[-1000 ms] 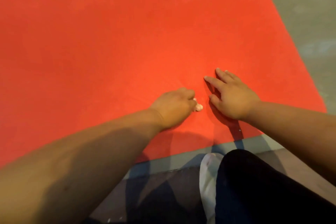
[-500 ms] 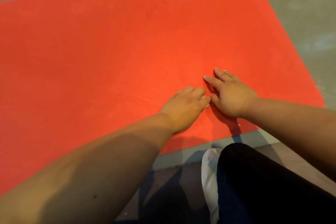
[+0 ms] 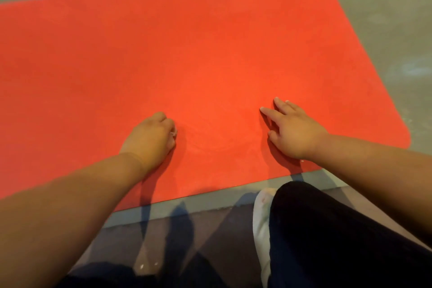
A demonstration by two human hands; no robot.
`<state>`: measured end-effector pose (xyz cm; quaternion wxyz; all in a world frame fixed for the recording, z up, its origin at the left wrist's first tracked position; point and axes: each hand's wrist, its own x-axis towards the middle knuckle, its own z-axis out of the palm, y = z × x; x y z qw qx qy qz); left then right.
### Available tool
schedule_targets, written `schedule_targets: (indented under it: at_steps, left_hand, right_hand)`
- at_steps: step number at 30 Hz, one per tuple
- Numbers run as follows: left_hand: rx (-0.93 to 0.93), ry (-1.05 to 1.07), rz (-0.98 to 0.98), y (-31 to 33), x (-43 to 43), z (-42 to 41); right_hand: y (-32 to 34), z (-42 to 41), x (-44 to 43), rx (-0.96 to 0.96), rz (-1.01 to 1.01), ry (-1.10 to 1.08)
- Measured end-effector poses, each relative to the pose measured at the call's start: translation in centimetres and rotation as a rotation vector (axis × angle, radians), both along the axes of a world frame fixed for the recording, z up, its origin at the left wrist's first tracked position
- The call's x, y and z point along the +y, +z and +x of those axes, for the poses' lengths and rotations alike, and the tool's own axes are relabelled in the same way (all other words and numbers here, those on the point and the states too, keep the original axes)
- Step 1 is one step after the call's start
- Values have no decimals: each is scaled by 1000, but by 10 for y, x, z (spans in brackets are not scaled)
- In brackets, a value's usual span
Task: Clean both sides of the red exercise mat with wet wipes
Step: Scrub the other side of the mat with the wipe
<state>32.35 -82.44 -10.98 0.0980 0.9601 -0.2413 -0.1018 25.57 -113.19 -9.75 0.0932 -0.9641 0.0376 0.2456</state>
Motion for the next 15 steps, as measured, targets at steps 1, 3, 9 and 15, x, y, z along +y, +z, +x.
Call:
schedule_targets:
  at_steps: [1, 3, 9, 15]
  left_hand:
    - [43, 43, -5, -1, -15, -14]
    - [149, -39, -39, -1, -51, -53]
    - [111, -358, -125, -5, 2, -69]
    - [63, 537, 21, 11, 101, -53]
  right_hand:
    - [-1, 0, 1, -3, -7, 1]
    - [0, 0, 4, -11, -14, -7]
    - [3, -11, 19, -36, 0, 59]
    - [3, -13, 45, -16, -38, 158]
